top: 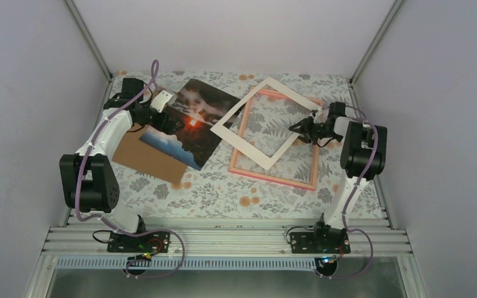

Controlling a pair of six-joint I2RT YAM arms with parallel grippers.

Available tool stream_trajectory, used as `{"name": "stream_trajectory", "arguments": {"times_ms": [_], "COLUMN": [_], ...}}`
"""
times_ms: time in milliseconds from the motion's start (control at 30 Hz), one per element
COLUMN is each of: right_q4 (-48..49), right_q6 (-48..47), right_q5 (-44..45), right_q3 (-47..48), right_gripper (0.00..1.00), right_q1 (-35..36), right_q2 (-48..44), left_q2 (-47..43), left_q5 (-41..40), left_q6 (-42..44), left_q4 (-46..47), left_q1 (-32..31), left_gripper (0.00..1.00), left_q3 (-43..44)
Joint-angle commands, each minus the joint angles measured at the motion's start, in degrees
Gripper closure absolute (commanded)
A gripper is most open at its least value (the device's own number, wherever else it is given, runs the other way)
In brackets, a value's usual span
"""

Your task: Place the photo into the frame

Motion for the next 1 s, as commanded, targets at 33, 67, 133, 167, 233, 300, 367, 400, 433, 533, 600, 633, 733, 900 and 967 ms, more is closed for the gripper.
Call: {"name": "stream_trajectory", "arguments": {"times_ms": [33,67,133,167,233,300,367,400,433,533,600,633,733,900,967], "right_q4": [2.2,-0.2,-7.1,-11.0,-20.9,-27.7,-33.3,-35.6,-37.8,-42.4,-43.6,-43.6,-42.8,-42.4,-42.3], "right_q6": [1.7,-1.0,-8.4,-13.3,-23.4,-31.0,-37.0,-40.2,-42.4,-47.7,-49.4,-49.7,-48.9,-47.5,-47.2], "right_q5": [-2.6,-2.8,-4.8,-5.8,-5.6,-5.5,-4.5,-3.6,-2.8,0.7,4.0,4.9,8.1,8.9,9.5], "right_q3": [0.0,1.0,3.9,5.6,9.4,12.3,15.5,16.6,17.5,19.4,19.6,19.5,19.6,22.1,22.9], "right_gripper": [0.84,0.94,0.96,0.96,0.96,0.96,0.96,0.96,0.96,0.96,0.96,0.96,0.96,0.96,0.96], "right_q1": [-0.6,-0.6,-0.5,-0.4,0.3,0.4,0.5,0.5,0.4,0.3,-0.1,-0.3,-1.7,-3.4,-3.7], "right_q2": [-2.6,-2.1,-0.6,0.1,1.4,2.3,3.2,3.6,3.9,4.2,3.5,3.1,2.7,4.1,4.6], "left_q2": [0.4,0.4,0.5,0.6,0.7,1.0,1.6,1.7,1.9,2.3,2.4,2.3,2.3,2.4,2.6], "left_q5": [0.0,0.0,0.1,0.2,0.7,1.2,1.6,1.6,1.7,1.8,1.9,1.9,1.8,1.6,1.6], "left_q6": [0.9,0.9,0.8,0.7,0.4,-0.2,-0.5,-0.6,-0.6,-0.7,-0.7,-0.8,-0.9,-0.9,-0.9], "left_q4": [-0.9,-0.9,-0.6,-0.4,0.1,0.7,0.9,1.0,1.1,1.1,1.2,1.3,1.5,1.6,1.6], "left_q1": [-0.2,-0.2,-0.2,-0.2,-0.2,-0.3,-0.5,-0.6,-0.8,-1.2,-1.5,-1.6,-2.1,-2.3,-2.4], "left_gripper": [0.00,0.00,0.00,0.00,0.00,0.00,0.00,0.00,0.00,0.00,0.00,0.00,0.00,0.00,0.00], "left_q3": [1.1,1.0,0.8,0.8,0.6,0.5,0.7,0.9,1.1,1.4,1.2,1.1,0.7,0.8,1.0]}}
